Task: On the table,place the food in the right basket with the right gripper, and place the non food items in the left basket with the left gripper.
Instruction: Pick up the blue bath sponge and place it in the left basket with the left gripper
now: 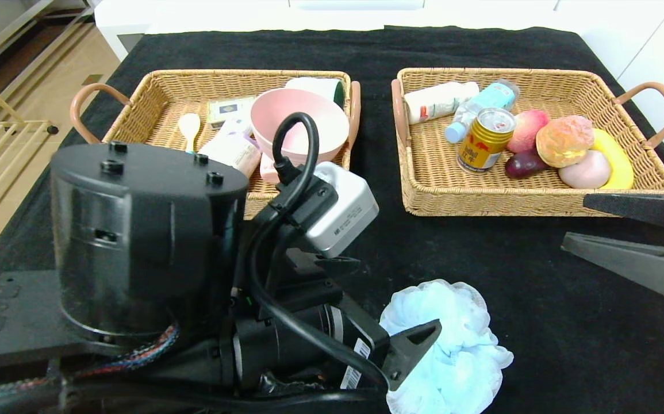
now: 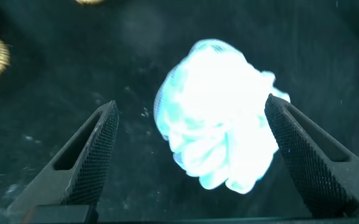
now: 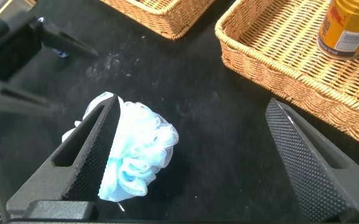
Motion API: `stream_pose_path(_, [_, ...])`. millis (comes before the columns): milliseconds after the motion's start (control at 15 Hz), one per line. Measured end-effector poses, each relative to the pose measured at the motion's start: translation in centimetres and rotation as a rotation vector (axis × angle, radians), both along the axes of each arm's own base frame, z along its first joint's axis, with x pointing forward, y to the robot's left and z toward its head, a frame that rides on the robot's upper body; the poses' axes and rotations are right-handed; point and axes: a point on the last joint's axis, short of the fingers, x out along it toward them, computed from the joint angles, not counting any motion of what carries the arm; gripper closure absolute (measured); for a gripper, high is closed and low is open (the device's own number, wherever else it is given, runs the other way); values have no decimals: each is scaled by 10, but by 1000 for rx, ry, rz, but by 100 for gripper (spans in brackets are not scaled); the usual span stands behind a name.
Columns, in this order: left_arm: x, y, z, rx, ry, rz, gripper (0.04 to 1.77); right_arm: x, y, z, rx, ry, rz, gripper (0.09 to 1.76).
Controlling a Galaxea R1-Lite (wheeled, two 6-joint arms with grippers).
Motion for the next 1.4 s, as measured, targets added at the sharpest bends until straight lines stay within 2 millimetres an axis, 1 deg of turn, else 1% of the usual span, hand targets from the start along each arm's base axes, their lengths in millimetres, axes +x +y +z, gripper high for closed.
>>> stream_pose_path(133, [1,-5,-6,26,2,-12,11,0,0,1,0,-4,-4,14])
stream_pose_path(400, [1,-23,-15,68,2,-45,10,-1,-1,1,2,-8,-8,14])
stream_pose_path(667, [3,-37,-29,117,14,-52,10,-2,-2,3,3,-16,-9,14])
stream_pose_path(867, [7,-44,-40,144,31,-52,10,-3,-3,3,4,-22,-12,14])
stream_pose_path(1400, [15,-57,-57,131,29,-56,9,-3,-8,7,8,-34,-34,14])
